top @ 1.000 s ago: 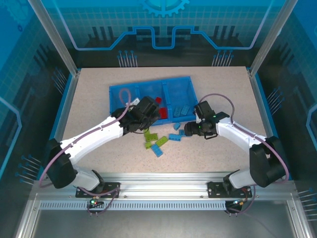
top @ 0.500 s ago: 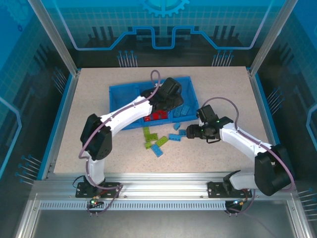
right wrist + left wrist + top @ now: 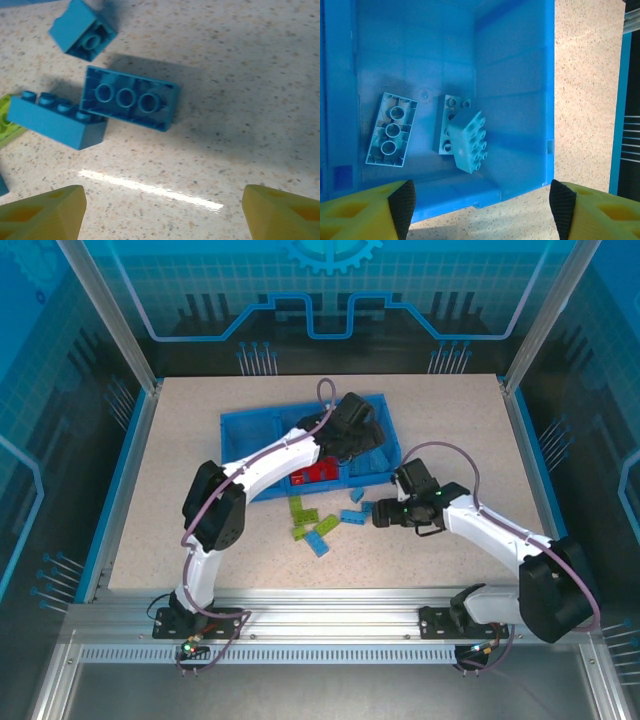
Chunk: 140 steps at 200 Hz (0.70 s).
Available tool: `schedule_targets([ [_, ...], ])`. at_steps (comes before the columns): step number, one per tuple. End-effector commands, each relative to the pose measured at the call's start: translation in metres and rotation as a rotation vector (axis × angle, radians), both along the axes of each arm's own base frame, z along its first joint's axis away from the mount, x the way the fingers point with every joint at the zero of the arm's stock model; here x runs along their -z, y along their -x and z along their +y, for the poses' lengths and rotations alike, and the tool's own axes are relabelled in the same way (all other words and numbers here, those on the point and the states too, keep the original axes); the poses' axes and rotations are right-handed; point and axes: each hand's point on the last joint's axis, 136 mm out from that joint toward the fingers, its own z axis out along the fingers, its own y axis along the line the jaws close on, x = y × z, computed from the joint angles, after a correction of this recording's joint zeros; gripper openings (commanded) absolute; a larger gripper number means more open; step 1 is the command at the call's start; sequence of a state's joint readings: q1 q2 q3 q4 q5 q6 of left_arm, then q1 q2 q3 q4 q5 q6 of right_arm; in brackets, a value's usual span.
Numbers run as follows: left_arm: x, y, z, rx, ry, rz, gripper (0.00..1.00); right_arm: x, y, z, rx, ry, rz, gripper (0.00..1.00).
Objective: Sort the legos into containers by color
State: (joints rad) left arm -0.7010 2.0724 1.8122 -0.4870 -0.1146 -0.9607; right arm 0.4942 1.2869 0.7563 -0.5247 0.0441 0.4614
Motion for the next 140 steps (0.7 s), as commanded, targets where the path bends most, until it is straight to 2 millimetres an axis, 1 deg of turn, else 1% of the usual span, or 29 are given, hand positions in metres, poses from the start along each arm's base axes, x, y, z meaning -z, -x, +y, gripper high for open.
schedule_targets([
  [1,-0.034,0.006,0.008,0.019,0.033,-0.057,0.83,-0.006,0.002,0.024,-0.147,0.007,-0.054,0.83],
  [12,-0.038,0.009,0.013,0.018,0.037,-0.059,0.91,-0.008,0.002,0.036,-0.234,0.049,-0.086,0.83],
  [16,-0.037,0.01,0.016,0.016,0.037,-0.055,0.94,-0.009,0.002,0.039,-0.264,0.066,-0.097,0.83],
  [20,-0.04,0.011,0.019,0.015,0.044,-0.058,0.98,-0.01,0.002,0.043,-0.292,0.083,-0.103,0.83],
  [23,-0.041,0.011,0.021,0.014,0.048,-0.058,0.99,-0.009,0.002,0.045,-0.314,0.095,-0.106,0.83],
  [29,-0.042,0.012,0.025,0.014,0.058,-0.062,0.99,-0.009,0.001,0.05,-0.353,0.112,-0.111,0.83],
  [39,-0.04,0.012,0.037,0.006,0.064,-0.06,0.99,-0.008,0.001,0.059,-0.419,0.134,-0.116,0.82],
  [45,-0.037,0.013,0.046,-0.007,0.061,-0.052,0.99,-0.003,0.003,0.062,-0.451,0.148,-0.104,0.82],
  [47,-0.037,0.012,0.049,-0.011,0.062,-0.05,0.99,-0.009,-0.001,0.067,-0.461,0.143,-0.122,0.82],
  [49,-0.036,0.013,0.052,-0.016,0.059,-0.047,0.99,-0.01,-0.002,0.069,-0.47,0.144,-0.127,0.82],
  [55,-0.034,0.014,0.061,-0.024,0.056,-0.042,0.99,-0.01,-0.004,0.073,-0.497,0.156,-0.129,0.82],
  [71,-0.032,0.019,0.084,-0.046,0.035,-0.04,0.99,-0.006,-0.007,0.08,-0.544,0.196,-0.117,0.82],
  [88,-0.035,0.026,0.108,-0.073,0.008,-0.057,0.99,-0.002,-0.008,0.089,-0.605,0.228,-0.103,0.81],
  [111,-0.026,0.035,0.141,-0.13,-0.002,-0.029,0.99,0.007,-0.01,0.099,-0.66,0.267,-0.077,0.8],
  [122,-0.019,0.041,0.156,-0.161,0.001,-0.008,0.99,0.01,-0.011,0.102,-0.677,0.275,-0.06,0.79],
  [140,-0.011,0.049,0.177,-0.203,0.006,0.012,0.99,0.016,-0.011,0.106,-0.698,0.273,-0.037,0.77],
])
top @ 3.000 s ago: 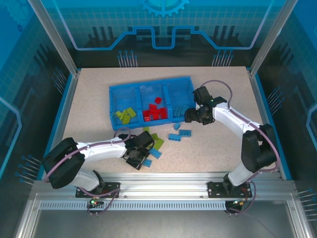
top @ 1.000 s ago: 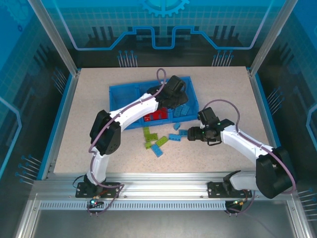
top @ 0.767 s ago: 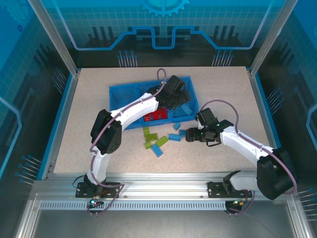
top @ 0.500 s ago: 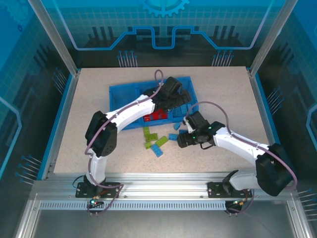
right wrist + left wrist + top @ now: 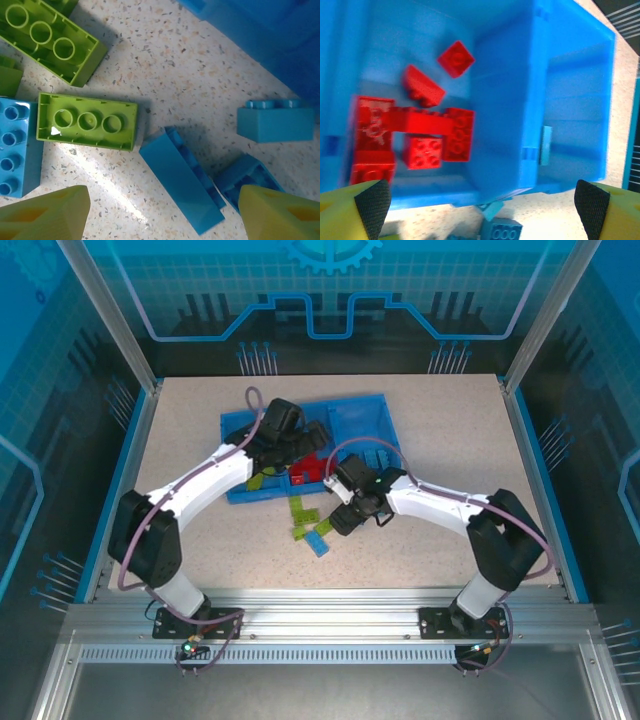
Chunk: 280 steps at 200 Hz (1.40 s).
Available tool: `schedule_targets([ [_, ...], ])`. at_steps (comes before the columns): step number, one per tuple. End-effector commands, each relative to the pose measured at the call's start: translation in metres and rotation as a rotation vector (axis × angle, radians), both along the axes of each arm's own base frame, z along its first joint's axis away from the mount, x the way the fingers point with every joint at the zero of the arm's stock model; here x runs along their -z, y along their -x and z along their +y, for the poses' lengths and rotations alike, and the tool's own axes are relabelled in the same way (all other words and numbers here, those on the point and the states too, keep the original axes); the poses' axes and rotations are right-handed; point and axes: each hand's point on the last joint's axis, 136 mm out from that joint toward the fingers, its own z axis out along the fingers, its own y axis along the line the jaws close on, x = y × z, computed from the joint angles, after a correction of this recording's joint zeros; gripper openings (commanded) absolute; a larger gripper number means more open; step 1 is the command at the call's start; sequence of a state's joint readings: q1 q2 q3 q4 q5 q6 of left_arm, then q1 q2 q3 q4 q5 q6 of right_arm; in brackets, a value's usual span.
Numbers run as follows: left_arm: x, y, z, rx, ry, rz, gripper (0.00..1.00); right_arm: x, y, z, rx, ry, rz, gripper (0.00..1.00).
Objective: Sort the legos into containers by color
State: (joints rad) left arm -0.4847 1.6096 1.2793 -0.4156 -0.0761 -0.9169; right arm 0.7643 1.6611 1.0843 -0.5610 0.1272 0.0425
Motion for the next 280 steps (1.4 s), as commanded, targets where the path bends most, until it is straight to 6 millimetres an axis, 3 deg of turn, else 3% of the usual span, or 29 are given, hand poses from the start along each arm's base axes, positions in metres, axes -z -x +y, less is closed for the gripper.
schedule_targets([
  [1,0.004,0.01,0.028,-0.049,0.007,0.014,0.99,0.007,0.006,0.002,-0.068,0.052,0.038,0.77],
  [62,0.018,0.039,0.083,-0.151,-0.004,0.047,0.99,0.025,0.006,0.002,-0.106,0.114,0.081,0.72],
  [86,0.02,0.049,0.094,-0.171,-0.011,0.058,0.99,0.032,0.006,0.002,-0.114,0.129,0.104,0.67],
  [118,0.021,0.06,0.108,-0.208,-0.013,0.058,0.99,0.036,0.007,0.001,-0.126,0.141,0.115,0.53],
  [142,0.021,0.064,0.113,-0.225,-0.004,0.056,0.99,0.041,0.007,-0.004,-0.128,0.18,0.116,0.49],
  [164,0.019,0.067,0.114,-0.229,0.0,0.053,0.99,0.039,0.007,-0.005,-0.128,0.187,0.118,0.38],
  [189,0.022,0.071,0.116,-0.229,-0.011,0.064,0.99,0.016,0.007,0.006,-0.119,0.092,0.091,0.33],
  [230,0.028,0.076,0.118,-0.226,-0.018,0.076,0.99,-0.05,-0.008,0.02,-0.068,-0.185,0.035,0.33],
  [253,0.033,0.082,0.119,-0.217,-0.033,0.093,0.99,-0.081,-0.039,0.004,0.067,-0.336,0.016,0.34],
  [280,0.042,0.093,0.119,-0.203,-0.056,0.123,0.99,-0.091,-0.08,-0.029,0.307,-0.388,0.023,0.32],
])
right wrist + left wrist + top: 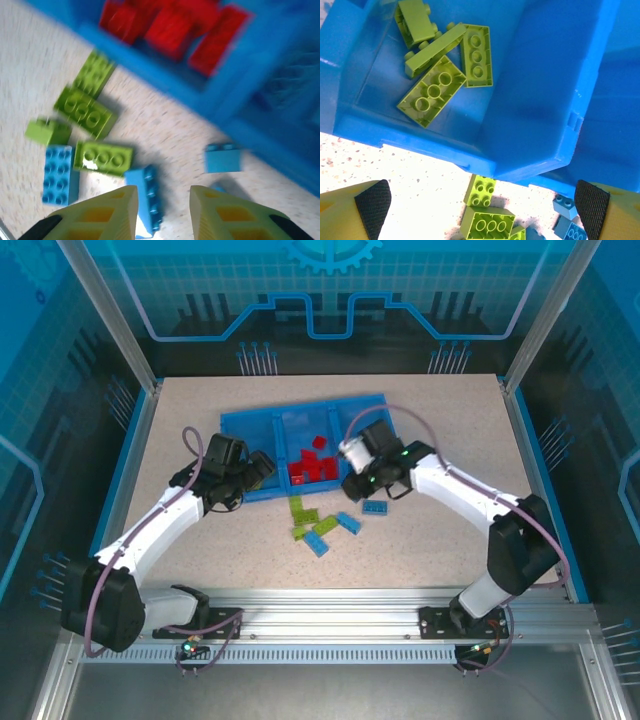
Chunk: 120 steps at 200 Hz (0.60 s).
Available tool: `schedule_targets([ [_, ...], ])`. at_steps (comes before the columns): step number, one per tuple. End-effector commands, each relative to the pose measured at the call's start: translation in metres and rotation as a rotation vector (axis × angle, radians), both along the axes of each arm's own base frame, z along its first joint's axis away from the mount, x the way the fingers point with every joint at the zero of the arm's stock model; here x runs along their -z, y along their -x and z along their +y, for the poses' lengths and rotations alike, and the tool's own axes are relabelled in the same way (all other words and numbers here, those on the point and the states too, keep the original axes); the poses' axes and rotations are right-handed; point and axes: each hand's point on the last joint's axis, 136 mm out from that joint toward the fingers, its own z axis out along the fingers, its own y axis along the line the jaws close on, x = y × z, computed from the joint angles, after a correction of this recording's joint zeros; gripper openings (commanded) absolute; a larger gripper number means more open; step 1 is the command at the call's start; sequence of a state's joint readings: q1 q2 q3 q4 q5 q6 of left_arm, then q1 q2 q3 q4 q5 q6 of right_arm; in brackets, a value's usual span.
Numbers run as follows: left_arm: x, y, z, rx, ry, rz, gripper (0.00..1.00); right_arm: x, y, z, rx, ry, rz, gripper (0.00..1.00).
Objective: Sort the legos into containers by color
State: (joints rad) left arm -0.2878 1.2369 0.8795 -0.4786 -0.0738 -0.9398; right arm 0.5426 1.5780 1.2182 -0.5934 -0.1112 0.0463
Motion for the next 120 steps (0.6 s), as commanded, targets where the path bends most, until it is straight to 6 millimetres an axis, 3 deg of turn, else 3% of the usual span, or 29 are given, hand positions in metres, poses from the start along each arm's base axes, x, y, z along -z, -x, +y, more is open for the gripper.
schedule_targets([
  [1,0.007,0.017,0.006,0.011,-0.035,0.038,0.99,-0.014,-0.029,-0.016,0.185,-0.109,0.058,0.32],
  [17,0.011,0.024,0.004,0.022,-0.052,0.049,0.99,-0.01,-0.044,-0.029,0.288,-0.104,0.103,0.28],
  [43,0.019,0.034,0.001,0.041,-0.08,0.068,0.99,0.006,-0.06,-0.046,0.414,-0.052,0.164,0.3],
  [73,0.026,0.041,0.001,0.042,-0.086,0.084,0.99,0.023,-0.071,-0.051,0.466,0.0,0.232,0.28],
  [90,0.026,0.043,0.002,0.042,-0.092,0.085,0.99,0.022,-0.074,-0.046,0.446,-0.004,0.237,0.28],
  [104,0.026,0.044,0.003,0.043,-0.1,0.081,0.99,0.016,-0.07,-0.039,0.386,-0.006,0.196,0.33],
  [120,0.025,0.044,0.005,0.042,-0.11,0.078,0.99,0.012,-0.057,-0.033,0.282,0.02,0.135,0.46],
])
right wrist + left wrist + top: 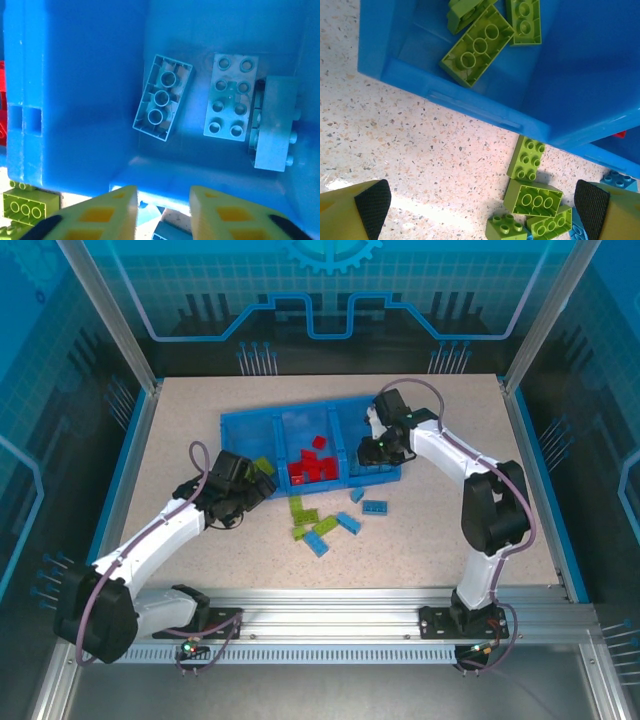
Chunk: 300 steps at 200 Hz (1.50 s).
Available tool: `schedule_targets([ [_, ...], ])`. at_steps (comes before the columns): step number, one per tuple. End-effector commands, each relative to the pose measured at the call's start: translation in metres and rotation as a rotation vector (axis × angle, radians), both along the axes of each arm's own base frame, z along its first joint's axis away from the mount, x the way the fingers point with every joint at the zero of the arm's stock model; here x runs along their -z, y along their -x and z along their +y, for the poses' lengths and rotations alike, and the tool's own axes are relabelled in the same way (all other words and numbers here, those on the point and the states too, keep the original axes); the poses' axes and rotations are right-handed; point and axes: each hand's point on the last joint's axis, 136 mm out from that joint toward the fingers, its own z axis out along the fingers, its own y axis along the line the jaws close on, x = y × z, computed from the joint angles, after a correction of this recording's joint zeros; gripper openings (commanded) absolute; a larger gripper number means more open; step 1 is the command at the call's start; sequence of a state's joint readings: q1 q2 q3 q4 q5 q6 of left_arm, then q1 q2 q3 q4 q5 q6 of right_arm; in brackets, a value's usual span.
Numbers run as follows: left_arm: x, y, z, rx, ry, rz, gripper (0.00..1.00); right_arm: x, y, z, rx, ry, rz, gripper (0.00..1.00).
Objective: Sort the legos into containers by color
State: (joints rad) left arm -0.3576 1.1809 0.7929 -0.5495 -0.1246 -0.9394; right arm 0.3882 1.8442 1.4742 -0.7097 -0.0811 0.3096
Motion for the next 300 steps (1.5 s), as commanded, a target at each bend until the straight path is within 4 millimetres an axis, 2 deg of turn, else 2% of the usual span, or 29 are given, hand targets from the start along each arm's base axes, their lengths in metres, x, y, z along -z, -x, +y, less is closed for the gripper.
schedule_targets([
  [1,-0.002,0.007,0.007,0.003,-0.038,-0.006,0.99,-0.016,0.018,0.009,-0.13,0.023,-0.065,0.47],
  [14,-0.001,0.007,0.009,0.001,-0.048,-0.004,0.99,-0.019,0.04,0.023,-0.262,0.033,-0.119,0.59],
  [26,0.0,0.008,0.011,-0.003,-0.058,0.0,0.99,-0.016,0.063,0.03,-0.355,0.089,-0.141,0.66],
  [60,0.003,0.01,0.01,-0.007,-0.047,-0.001,0.99,0.017,0.126,0.045,-0.519,0.199,-0.065,0.7],
  [84,0.002,0.012,0.01,-0.002,-0.043,-0.004,0.99,0.036,0.146,0.049,-0.561,0.252,-0.048,0.69],
  [121,0.004,0.016,0.011,0.01,-0.05,0.003,0.99,0.058,0.146,0.044,-0.556,0.324,-0.018,0.68],
  [178,0.009,0.022,0.013,-0.008,-0.043,0.01,0.99,0.085,0.153,0.059,-0.632,0.348,0.041,0.63],
  [189,0.008,0.023,0.014,-0.011,-0.046,0.008,0.99,0.09,0.154,0.057,-0.628,0.363,0.055,0.59],
  [214,0.007,0.023,0.015,-0.012,-0.05,0.004,0.99,0.096,0.154,0.055,-0.624,0.38,0.071,0.42],
  [252,0.008,0.024,0.016,-0.011,-0.055,0.007,0.99,0.083,0.152,0.055,-0.605,0.368,0.041,0.25],
  [300,0.01,0.023,0.016,-0.007,-0.058,0.011,0.99,0.047,0.144,0.058,-0.566,0.316,-0.035,0.22],
])
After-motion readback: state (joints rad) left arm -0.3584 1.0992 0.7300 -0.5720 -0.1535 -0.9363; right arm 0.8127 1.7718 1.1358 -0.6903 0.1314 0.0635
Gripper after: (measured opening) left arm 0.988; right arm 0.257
